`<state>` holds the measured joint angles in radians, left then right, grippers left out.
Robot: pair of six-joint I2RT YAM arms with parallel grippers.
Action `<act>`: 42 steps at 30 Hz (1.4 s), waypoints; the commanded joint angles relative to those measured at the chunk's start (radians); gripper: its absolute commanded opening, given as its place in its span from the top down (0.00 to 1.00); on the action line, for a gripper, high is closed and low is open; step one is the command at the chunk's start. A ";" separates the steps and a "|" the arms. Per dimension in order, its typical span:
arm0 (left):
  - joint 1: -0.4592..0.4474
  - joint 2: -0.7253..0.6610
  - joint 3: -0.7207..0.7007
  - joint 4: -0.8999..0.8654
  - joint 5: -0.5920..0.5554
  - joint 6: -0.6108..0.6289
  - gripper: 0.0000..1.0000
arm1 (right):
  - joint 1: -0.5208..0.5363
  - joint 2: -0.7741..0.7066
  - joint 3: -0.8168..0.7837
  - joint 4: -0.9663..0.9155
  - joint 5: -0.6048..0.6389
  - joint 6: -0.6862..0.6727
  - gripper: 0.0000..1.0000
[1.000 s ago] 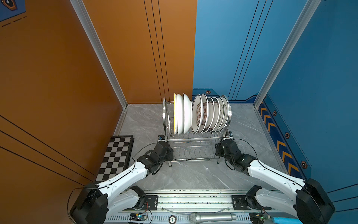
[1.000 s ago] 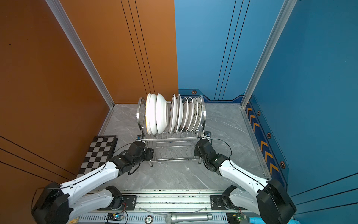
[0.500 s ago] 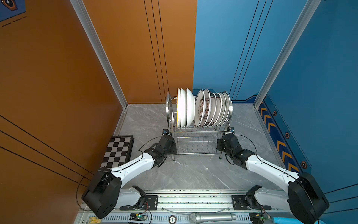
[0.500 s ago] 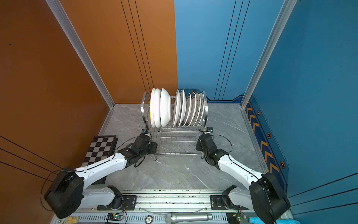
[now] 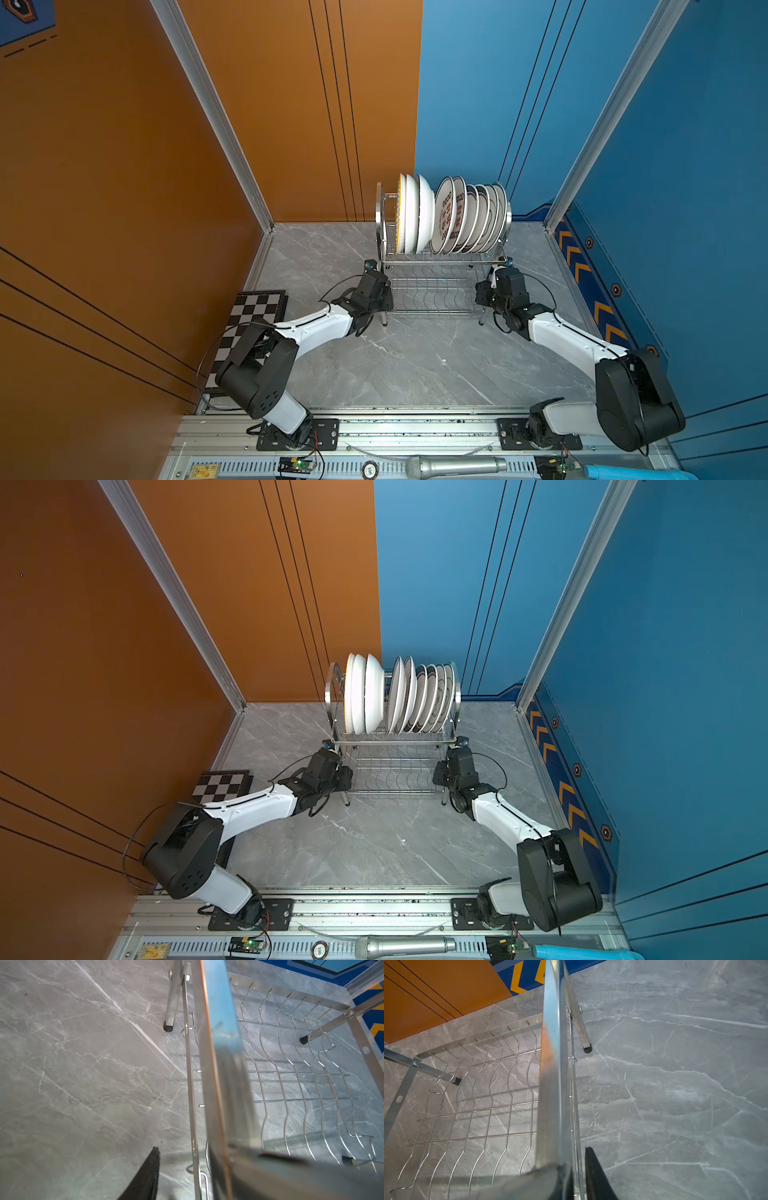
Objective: Unload the plates from the dish rack
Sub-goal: Move a dish rack to the top-right of the table.
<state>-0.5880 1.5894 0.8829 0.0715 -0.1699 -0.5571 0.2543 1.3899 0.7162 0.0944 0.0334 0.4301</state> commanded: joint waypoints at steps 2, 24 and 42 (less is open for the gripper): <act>-0.002 0.079 0.052 0.006 0.033 0.065 0.56 | -0.050 0.099 0.042 -0.117 0.044 -0.034 0.80; 0.006 0.309 0.359 -0.033 0.096 0.094 0.56 | -0.152 0.249 0.239 -0.182 -0.014 0.010 0.77; -0.045 0.399 0.479 -0.049 0.135 0.063 0.55 | -0.254 0.397 0.417 -0.231 -0.065 -0.043 0.72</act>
<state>-0.5797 1.9614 1.3216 0.0299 -0.1074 -0.5259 0.0345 1.7355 1.1110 -0.0132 -0.0860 0.3683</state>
